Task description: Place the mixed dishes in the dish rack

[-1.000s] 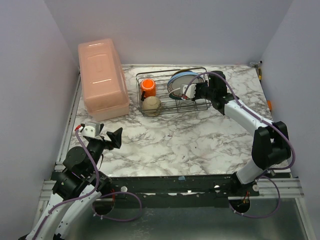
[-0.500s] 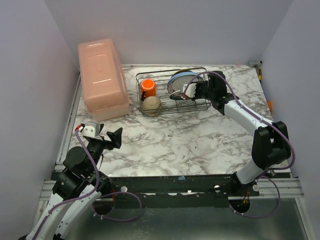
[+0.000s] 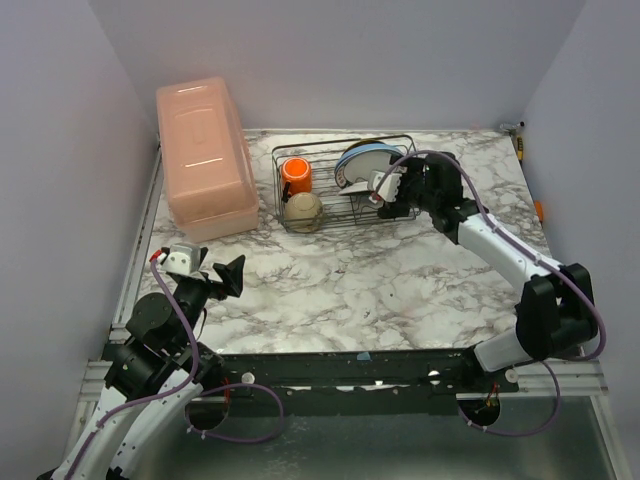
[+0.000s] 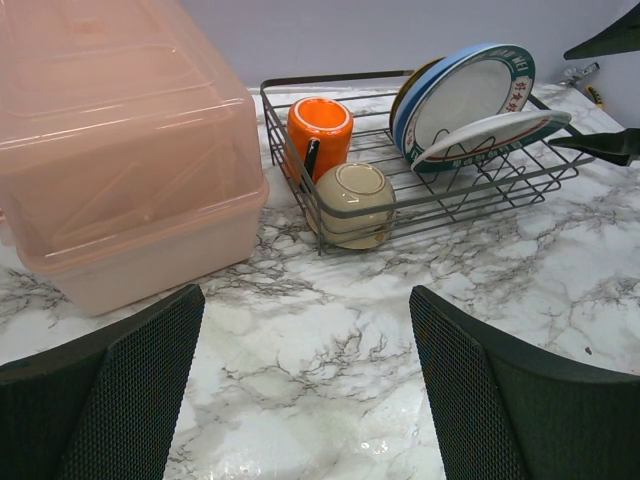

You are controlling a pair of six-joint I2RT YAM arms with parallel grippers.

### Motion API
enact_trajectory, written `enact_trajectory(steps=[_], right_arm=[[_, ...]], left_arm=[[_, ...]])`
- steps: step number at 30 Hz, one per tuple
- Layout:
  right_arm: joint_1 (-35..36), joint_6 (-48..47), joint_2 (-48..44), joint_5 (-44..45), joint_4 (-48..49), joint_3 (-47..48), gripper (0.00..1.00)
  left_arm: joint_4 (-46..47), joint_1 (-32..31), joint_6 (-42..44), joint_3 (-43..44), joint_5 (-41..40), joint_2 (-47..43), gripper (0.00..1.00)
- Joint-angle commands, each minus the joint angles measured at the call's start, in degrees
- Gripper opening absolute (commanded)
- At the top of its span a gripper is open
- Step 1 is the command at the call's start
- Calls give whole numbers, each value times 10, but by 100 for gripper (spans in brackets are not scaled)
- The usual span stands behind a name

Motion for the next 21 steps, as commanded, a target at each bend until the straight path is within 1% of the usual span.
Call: enact_trajectory(steps=[1, 4, 7, 9, 11, 13, 15, 16, 17, 19, 21], right_arm=[[4, 73, -56, -7, 56, -47, 100], [4, 166, -98, -12, 144, -98, 100], [4, 301, -136, -5, 224, -136, 100], [4, 378, -172, -2, 258, -161, 100], [4, 481, -210, 29, 313, -197, 100], [4, 600, -248, 85, 348, -227, 100], [4, 709, -287, 156, 327, -238, 100], [4, 753, -304, 190, 289, -235, 100], [4, 801, -323, 235, 248, -226, 100], [4, 884, -349, 288, 135, -203, 100], [4, 939, -371, 310, 37, -176, 100]], left_arm=[[8, -2, 7, -4, -6, -1, 84], [9, -2, 7, -4, -6, 0, 84], [9, -2, 7, -4, -6, 1, 84], [8, -2, 7, -4, -7, 4, 84], [8, -2, 6, -4, -9, 5, 84], [7, -2, 7, -4, -12, 5, 84], [7, -1, 6, -3, -14, 4, 84], [7, -1, 7, -4, -15, 5, 84], [7, -2, 7, -4, -15, 6, 84], [6, -2, 8, -3, -13, 8, 84], [6, -2, 8, -2, -14, 10, 84]])
